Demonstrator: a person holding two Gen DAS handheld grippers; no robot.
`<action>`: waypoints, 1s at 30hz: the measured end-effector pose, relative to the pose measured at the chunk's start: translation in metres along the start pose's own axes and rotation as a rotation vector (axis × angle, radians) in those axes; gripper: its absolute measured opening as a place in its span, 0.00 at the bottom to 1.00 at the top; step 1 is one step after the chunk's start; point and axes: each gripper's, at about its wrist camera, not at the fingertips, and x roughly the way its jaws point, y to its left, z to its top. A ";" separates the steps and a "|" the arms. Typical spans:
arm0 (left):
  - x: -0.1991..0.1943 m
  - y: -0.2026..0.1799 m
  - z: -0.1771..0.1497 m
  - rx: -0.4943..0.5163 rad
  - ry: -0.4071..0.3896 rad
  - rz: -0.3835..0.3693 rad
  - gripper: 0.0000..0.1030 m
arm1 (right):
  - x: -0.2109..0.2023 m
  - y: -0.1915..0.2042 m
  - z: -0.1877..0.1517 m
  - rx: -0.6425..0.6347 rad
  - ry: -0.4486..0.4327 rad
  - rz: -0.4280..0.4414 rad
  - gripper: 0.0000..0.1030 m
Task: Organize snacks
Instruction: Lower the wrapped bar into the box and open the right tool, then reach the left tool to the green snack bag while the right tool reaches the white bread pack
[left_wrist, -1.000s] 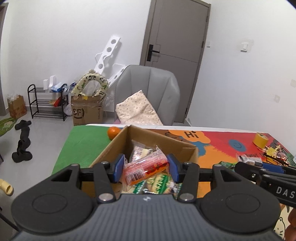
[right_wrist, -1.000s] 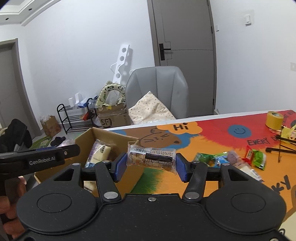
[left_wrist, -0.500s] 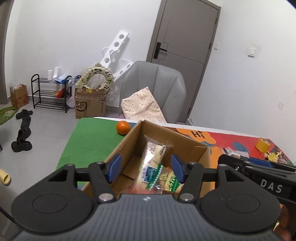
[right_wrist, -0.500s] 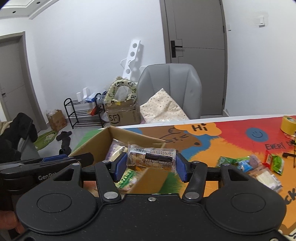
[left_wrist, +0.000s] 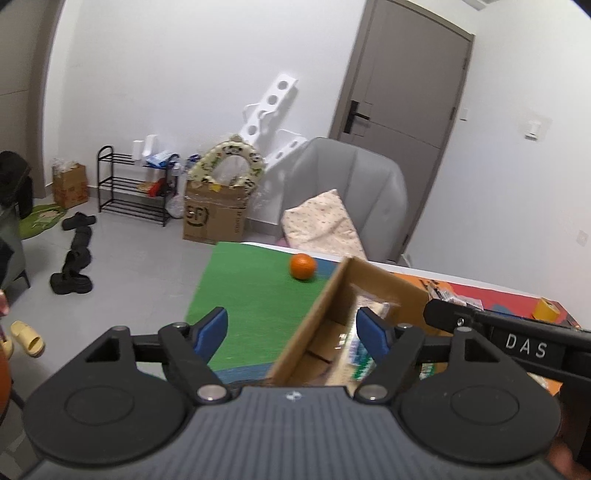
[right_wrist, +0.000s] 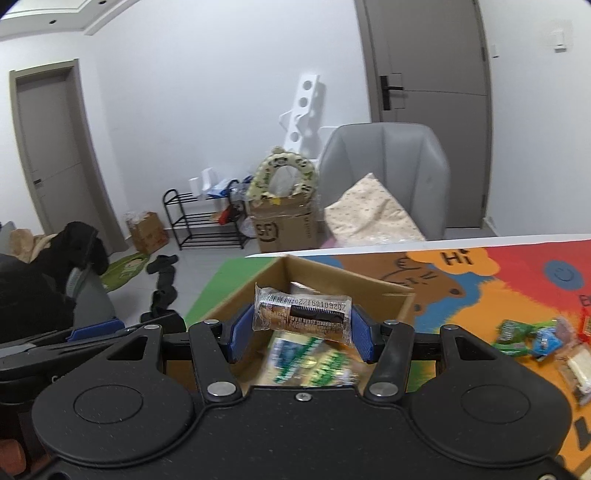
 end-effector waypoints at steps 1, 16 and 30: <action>-0.002 0.004 0.000 -0.006 0.002 0.007 0.74 | 0.002 0.003 0.001 -0.001 0.003 0.011 0.52; -0.012 0.041 0.001 -0.067 -0.001 0.047 0.80 | 0.023 0.022 0.001 0.054 0.056 0.097 0.71; -0.007 -0.017 -0.014 0.023 0.015 -0.012 0.86 | -0.014 -0.041 -0.019 0.159 0.035 -0.001 0.92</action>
